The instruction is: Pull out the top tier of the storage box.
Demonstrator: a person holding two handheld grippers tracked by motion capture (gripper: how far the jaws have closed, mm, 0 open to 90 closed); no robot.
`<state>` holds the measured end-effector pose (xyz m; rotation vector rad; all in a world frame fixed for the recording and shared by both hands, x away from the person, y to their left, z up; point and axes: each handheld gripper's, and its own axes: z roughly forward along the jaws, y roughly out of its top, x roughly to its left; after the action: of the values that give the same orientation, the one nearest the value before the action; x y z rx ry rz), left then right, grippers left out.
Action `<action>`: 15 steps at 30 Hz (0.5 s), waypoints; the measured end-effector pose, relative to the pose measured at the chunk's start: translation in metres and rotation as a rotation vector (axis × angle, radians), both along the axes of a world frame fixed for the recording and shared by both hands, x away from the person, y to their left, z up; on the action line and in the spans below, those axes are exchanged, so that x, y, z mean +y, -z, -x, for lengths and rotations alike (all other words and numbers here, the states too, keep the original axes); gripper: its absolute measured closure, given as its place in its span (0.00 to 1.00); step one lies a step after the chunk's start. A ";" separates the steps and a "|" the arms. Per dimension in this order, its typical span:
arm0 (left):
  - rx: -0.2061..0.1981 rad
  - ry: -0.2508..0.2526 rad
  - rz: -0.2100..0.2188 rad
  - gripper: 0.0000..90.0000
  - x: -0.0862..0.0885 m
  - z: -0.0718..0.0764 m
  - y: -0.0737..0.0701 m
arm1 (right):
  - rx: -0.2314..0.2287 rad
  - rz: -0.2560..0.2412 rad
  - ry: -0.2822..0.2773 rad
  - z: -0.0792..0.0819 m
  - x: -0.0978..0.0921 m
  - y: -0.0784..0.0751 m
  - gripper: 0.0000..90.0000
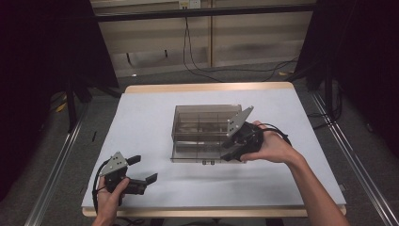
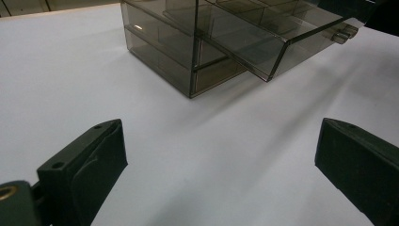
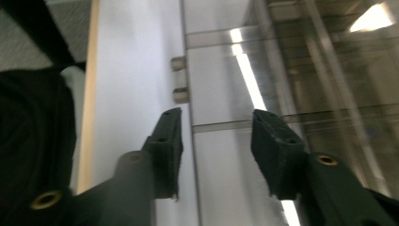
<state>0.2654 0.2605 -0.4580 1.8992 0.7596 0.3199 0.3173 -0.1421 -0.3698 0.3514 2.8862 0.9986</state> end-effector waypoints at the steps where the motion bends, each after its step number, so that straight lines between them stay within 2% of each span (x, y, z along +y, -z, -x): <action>1: 0.002 -0.004 0.009 0.03 0.000 0.000 0.000 | -0.002 -0.020 0.021 0.001 -0.003 -0.001 0.53; 5: 0.006 -0.007 0.004 0.03 0.000 0.000 0.000 | -0.028 -0.098 0.056 0.003 -0.012 -0.003 0.46; 7: 0.005 -0.002 0.004 0.03 0.000 0.000 0.000 | -0.071 -0.122 0.100 0.006 -0.016 -0.006 0.44; 10: 0.001 -0.004 0.006 0.03 0.000 0.000 0.000 | -0.098 -0.190 0.175 0.010 -0.025 -0.009 0.40; 15: 0.002 -0.001 0.010 0.03 0.001 0.001 0.000 | -0.120 -0.291 0.285 0.024 -0.047 -0.003 0.40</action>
<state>0.2646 0.2615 -0.4577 1.8901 0.7621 0.3145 0.2937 -0.1893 -0.3665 0.6725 2.4925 1.3310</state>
